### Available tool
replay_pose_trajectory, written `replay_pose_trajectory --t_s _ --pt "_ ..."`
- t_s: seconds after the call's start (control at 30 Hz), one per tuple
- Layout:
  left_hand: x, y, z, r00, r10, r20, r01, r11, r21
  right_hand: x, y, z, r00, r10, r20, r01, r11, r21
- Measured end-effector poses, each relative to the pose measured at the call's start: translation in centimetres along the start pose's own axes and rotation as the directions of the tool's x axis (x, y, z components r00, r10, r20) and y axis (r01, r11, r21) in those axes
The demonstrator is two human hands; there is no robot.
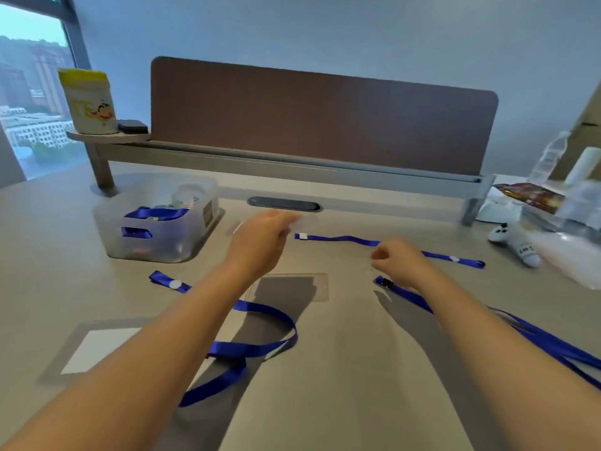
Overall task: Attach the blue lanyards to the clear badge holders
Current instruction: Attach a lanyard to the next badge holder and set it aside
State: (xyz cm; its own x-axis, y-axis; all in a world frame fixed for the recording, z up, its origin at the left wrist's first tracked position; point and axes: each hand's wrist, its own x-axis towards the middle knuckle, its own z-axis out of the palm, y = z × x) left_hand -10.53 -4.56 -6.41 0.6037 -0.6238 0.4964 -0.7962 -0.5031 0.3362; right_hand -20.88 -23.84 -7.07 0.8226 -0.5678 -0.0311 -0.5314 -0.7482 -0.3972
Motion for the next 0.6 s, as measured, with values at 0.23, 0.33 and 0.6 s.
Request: replay_pose_trajectory --t_s 0.23,0.33,0.6 --pt "1.2 2.6 4.0 0.997 0.003 0.076 -0.003 1.0 -0.002 1.0 5.4 1.1 0.991 0.135 0.011 -0.134 0.989 -0.064" --pt "1.7 2.8 5.0 0.996 -0.015 0.088 0.015 1.0 -0.002 1.7 5.7 1.7 0.987 0.158 0.013 -0.156 0.982 -0.107" --pt "2.4 3.4 5.3 0.989 -0.093 0.111 0.096 0.995 -0.026 2.9 5.9 1.9 0.991 0.12 -0.055 -0.12 0.993 0.0"
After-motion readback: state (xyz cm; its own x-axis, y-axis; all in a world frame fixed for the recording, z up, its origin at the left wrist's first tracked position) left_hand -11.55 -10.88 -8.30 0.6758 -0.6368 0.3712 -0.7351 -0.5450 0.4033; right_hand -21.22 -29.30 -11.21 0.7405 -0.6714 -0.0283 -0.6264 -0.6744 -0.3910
